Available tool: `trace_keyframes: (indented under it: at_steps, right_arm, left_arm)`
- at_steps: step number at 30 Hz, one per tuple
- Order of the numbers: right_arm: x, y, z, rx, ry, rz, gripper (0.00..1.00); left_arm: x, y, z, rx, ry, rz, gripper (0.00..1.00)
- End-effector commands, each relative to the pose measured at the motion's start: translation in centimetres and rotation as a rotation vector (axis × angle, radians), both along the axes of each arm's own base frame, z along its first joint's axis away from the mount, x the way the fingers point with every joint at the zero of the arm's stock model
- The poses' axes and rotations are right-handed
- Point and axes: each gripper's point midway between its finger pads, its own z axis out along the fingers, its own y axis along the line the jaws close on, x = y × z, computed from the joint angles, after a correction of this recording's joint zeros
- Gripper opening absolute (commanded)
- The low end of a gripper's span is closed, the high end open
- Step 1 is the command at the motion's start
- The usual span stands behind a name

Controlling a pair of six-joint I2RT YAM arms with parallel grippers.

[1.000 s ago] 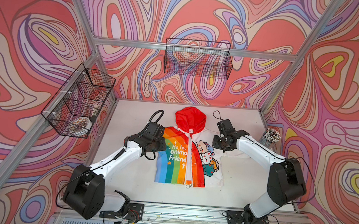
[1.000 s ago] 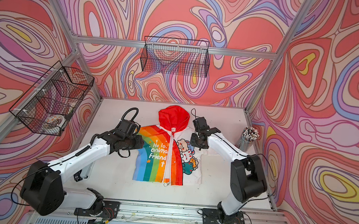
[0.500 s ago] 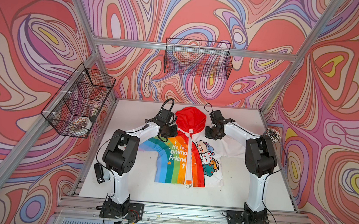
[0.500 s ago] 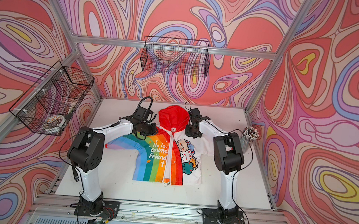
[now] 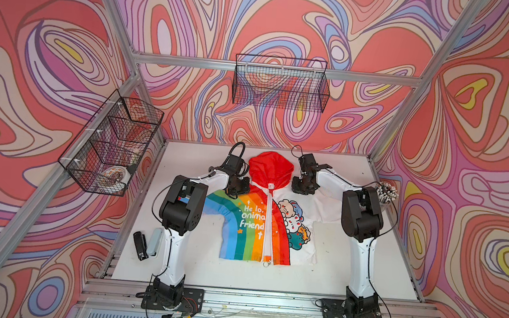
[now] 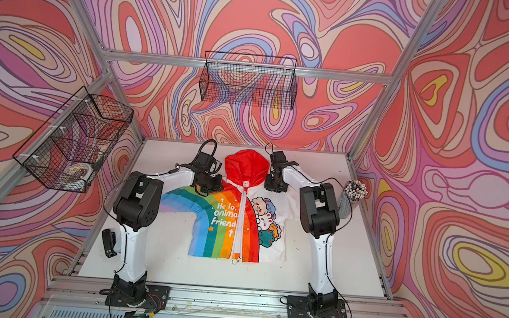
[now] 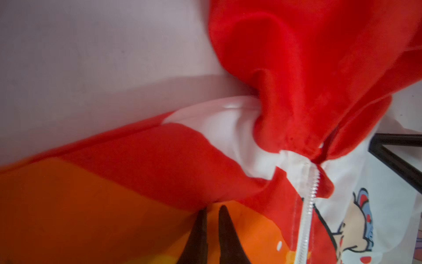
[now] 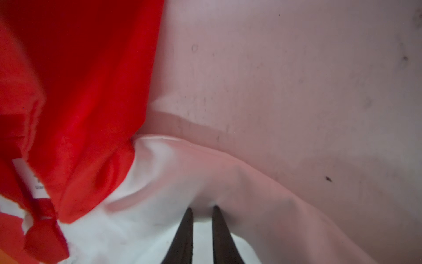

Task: Unzip the jacket
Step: Smooth out the jacket at the center of the board.

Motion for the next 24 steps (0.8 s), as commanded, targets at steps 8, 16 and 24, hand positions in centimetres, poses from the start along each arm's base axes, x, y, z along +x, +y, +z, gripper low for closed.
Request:
trace_keyframes:
  at_steps: [8,16,24]
  right_arm:
    - [-1.2,-3.6,-3.8,-0.082,0.104,-0.065,0.18]
    - [-1.7,-5.8,-4.0,-0.099,0.122,-0.113,0.18]
    - [-0.3,-3.7,-0.7,0.04,0.021,-0.058,0.2]
  left_arm:
    - [-1.8,4.4,-4.3,0.073,0.139,0.138,0.14]
    - [-2.9,7.2,-5.4,0.097,0.181,0.209,0.15]
    - [-2.4,7.4,-4.3,0.076,0.163,0.196,0.25]
